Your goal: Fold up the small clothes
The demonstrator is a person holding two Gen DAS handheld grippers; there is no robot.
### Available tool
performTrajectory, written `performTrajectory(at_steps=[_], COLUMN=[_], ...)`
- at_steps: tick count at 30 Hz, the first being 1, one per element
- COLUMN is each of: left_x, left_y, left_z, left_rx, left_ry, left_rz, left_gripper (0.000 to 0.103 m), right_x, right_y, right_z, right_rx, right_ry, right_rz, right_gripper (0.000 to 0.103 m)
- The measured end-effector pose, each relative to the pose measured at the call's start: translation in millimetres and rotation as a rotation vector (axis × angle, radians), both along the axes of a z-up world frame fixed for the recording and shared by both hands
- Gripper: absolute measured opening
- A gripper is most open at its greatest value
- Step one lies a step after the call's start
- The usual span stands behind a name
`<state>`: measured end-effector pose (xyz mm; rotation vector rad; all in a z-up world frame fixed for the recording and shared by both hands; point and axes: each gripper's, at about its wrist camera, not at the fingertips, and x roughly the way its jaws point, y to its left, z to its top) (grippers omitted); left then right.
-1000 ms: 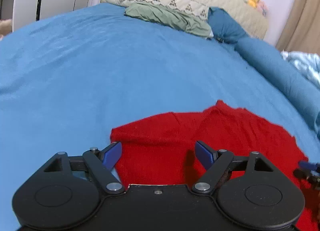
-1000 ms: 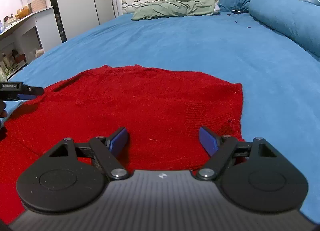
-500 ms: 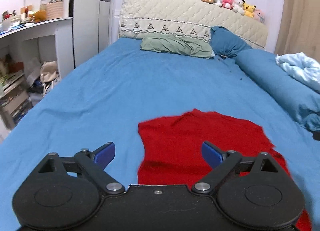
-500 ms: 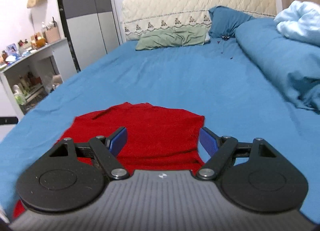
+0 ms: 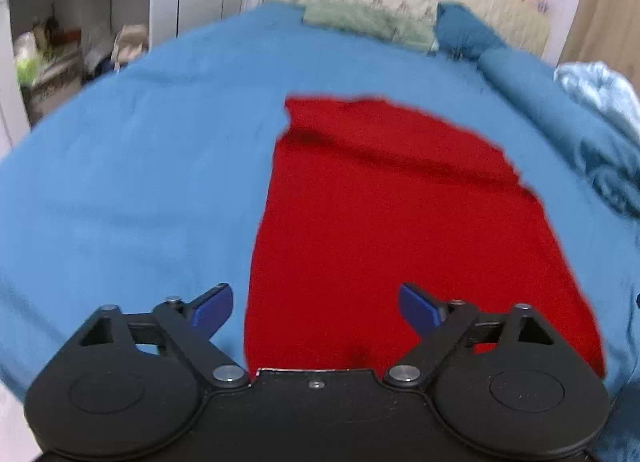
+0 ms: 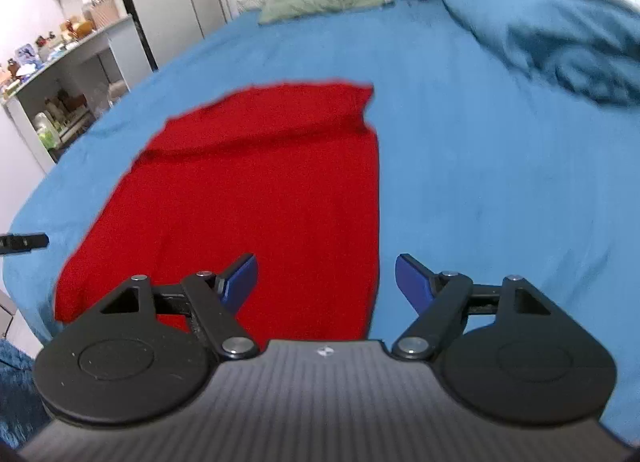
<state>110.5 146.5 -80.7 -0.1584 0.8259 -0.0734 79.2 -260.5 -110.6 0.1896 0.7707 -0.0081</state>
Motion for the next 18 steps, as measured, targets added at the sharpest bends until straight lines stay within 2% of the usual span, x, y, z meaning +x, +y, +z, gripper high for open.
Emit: performTrajectory(at_steps=[4,8,13,18], left_x=[-18,-25,-25,-27], left_y=[-3,-4,-7,-9], left_z=[-33,-52,-64,-64], left_rx=[0.054,0.041,0.059,0.073], left_ry=[0.051,0.08,0.083,0.082], left_rz=[0.004,0.014,0.018,0.005], left_gripper=[0.077,0.066,0.065,0.06], right_x=[-18,-23,-20,-15], right_y=[9,16,15,20], right_z=[-35,-54,-63,-72], right_rx=[0.005,0.017,0.039,0.028], right_ry=[0.065,0.124,0.163,0.207], right_rz=[-0.042,-0.078,-0.097,-0.09], right_gripper=[0.086,0.081,0.079,0.064])
